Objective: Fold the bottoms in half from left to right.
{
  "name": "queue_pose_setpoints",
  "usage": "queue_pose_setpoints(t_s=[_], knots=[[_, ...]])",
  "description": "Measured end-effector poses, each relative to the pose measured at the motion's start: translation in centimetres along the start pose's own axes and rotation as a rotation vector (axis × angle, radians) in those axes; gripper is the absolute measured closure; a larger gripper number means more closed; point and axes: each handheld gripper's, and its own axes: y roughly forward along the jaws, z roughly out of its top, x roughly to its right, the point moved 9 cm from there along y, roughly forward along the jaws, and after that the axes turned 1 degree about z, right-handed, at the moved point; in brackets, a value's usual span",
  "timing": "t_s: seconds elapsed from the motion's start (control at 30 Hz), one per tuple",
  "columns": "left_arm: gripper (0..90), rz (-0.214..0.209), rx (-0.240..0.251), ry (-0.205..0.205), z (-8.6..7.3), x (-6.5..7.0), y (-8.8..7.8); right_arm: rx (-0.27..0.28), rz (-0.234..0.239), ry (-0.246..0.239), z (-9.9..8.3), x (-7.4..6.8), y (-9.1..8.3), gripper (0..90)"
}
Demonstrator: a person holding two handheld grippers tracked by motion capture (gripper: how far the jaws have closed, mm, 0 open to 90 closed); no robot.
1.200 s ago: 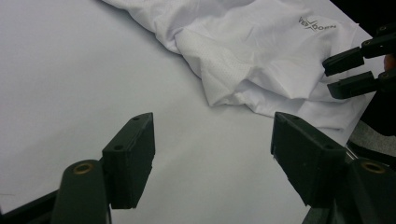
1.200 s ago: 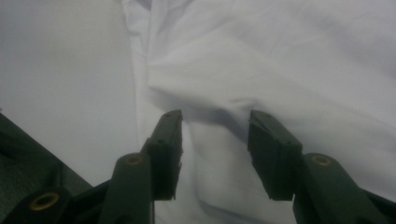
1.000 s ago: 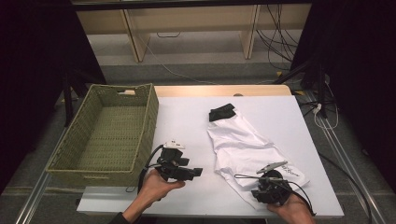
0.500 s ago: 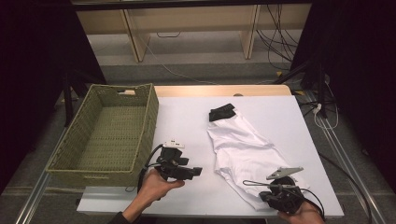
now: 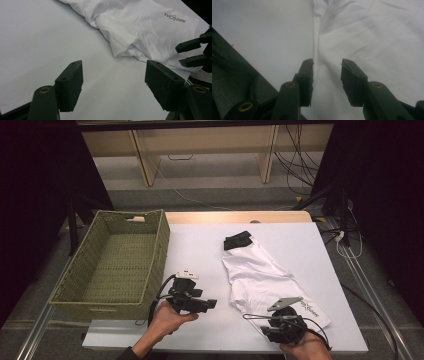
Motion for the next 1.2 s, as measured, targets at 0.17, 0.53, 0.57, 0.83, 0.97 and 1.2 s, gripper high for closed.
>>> queue_pose_setpoints(t_s=[0.17,0.53,0.57,0.83,0.97,1.2], knots=[[30.7,0.006,-0.005,-0.002,-0.1,-0.1,0.2,-0.041,-0.006,-0.008,0.2,0.1,1.7,59.7],[30.8,0.022,-0.003,-0.016,-0.1,-0.8,0.2,-0.057,-0.11,-0.091,1.3,-1.0,2.9,86.2],[30.8,0.024,-0.001,-0.019,-0.1,-0.8,0.1,-0.063,-0.112,-0.091,1.2,-1.1,2.9,88.4],[30.9,0.031,0.003,-0.031,0.1,-1.3,0.0,-0.078,-0.062,-0.1,0.3,-2.7,2.2,90.0],[31.0,0.035,-0.004,-0.033,0.1,-1.3,0.3,-0.063,-0.034,-0.087,0.3,-2.8,2.0,90.0],[30.7,0.028,-0.008,-0.039,0.9,-0.6,1.7,0.003,-0.005,-0.024,1.4,-1.8,0.9,57.9]])
